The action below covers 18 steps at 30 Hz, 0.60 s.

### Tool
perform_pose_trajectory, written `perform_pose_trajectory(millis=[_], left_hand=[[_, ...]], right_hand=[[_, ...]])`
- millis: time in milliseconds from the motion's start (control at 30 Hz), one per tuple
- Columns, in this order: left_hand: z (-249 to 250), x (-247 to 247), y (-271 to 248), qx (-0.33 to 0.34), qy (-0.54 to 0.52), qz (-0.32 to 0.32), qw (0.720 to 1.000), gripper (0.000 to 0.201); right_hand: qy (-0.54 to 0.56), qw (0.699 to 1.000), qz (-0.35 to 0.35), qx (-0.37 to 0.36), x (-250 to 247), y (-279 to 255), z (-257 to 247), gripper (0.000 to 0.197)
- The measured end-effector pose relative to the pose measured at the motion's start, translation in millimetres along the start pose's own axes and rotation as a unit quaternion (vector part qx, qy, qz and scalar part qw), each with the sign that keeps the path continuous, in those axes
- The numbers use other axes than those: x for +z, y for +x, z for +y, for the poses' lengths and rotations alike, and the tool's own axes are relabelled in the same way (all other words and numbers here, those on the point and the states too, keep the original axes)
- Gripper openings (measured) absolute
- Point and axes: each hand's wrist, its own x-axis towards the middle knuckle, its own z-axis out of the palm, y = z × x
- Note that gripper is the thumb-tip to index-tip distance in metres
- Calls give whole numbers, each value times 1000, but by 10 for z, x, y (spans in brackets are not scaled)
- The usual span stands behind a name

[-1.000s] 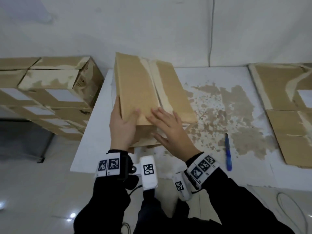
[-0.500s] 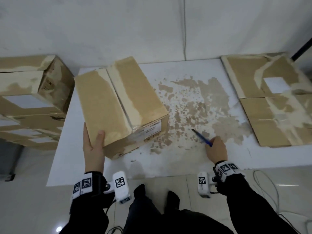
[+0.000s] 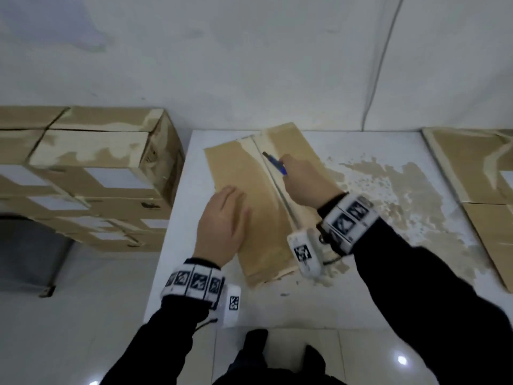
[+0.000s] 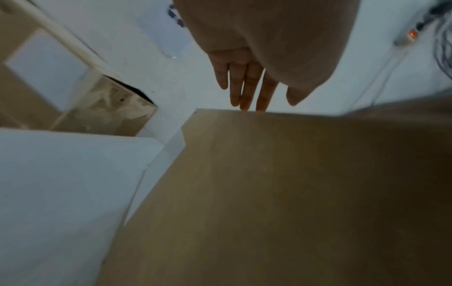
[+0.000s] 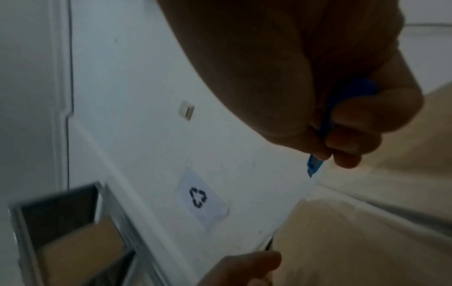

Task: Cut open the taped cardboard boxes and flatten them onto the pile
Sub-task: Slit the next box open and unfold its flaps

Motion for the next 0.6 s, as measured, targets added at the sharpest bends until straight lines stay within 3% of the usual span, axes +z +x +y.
perform_pose_trajectory(millis=[133, 433, 600], left_hand=[[-176, 110, 147, 15, 61, -101, 993, 74], [-232, 142, 121, 32, 98, -131, 986, 91], [-190, 128, 120, 18, 76, -124, 989, 91]], right_hand=[[-89, 995, -4, 34, 51, 491, -244, 25], [-161, 985, -10, 57, 128, 811, -438, 30], [-194, 979, 4, 56, 125, 857, -497, 28]])
